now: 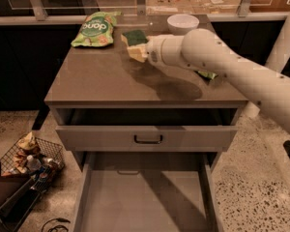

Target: Place sponge into middle drawer

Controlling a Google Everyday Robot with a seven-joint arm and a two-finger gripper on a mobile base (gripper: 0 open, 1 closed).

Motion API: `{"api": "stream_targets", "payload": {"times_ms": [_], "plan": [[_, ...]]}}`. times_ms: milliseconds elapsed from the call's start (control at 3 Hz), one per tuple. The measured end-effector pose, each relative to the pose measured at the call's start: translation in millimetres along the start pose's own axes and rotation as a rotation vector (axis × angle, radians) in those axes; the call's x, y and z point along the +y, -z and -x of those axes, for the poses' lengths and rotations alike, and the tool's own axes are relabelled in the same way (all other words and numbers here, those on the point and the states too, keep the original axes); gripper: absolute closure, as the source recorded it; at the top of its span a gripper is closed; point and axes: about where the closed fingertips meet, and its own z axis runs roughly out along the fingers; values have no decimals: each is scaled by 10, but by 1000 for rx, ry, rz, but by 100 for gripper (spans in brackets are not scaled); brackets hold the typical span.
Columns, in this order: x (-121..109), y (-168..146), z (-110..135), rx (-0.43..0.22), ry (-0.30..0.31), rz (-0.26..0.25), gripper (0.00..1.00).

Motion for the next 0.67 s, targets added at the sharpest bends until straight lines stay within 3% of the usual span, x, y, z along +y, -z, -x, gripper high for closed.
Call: {"api": "stream_targets", "payload": {"times_ms": [333,667], "plan": [[193,773,294,-18,72,-56,100],[293,1354,429,-21,101,-63,100]]}}
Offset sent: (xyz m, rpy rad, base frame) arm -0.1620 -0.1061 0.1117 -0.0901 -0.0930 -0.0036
